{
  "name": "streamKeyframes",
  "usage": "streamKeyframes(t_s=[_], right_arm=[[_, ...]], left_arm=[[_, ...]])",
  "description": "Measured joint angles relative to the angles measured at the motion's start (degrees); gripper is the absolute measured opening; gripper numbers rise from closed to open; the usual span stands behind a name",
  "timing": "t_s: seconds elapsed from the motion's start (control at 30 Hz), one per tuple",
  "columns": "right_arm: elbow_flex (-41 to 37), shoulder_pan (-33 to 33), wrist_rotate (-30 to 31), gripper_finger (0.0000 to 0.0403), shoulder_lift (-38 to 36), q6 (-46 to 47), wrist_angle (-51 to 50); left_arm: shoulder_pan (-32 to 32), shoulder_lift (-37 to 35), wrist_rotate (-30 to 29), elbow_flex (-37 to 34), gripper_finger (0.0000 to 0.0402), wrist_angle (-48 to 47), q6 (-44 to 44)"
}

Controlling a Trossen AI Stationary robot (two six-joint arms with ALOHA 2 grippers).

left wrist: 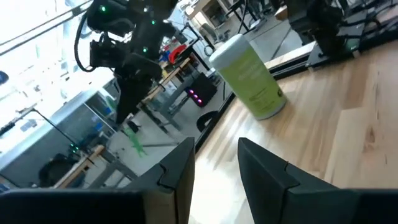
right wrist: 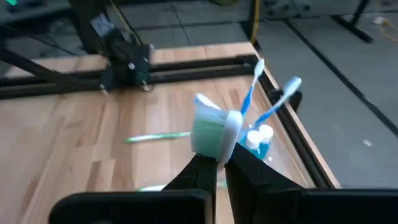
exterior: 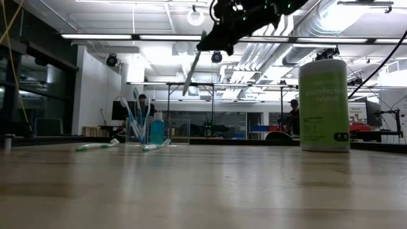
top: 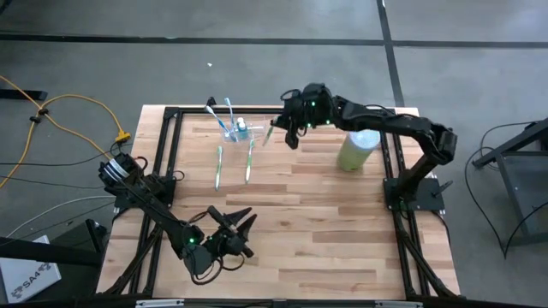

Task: Pick & Place toothbrushing station
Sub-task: Put the bottom green toothbrush into the right section of the transparent organizer

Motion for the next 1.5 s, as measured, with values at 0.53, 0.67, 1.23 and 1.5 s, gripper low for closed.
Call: streamKeyframes(t_s=[0.53, 0.67, 1.23, 1.5], right_arm=[[7.24, -6.35, -2.8, 0.0008, 11.52, -8.04, 5.72], [7.39, -7.7, -1.88, 0.0008, 11.81, -10.27, 6.62], [7.39, -11.15, -3.93, 0.0008, 17.14, -10.47, 9.78], [7.39, -11.07, -4.49, 0.0008, 20.53, -10.38, 9.74]], left_arm=[[-2.55, -0.02, -0.58, -0.57, 0.0116, 0.01, -2.48], [-2.93, -0.02, -0.56, -0.57, 0.0116, 0.01, -2.48], [-2.84, -0.07, -0.51, -0.57, 0.0116, -0.01, -2.48], [-2.84, -0.07, -0.5, -0.57, 0.0116, 0.0, -2.23]])
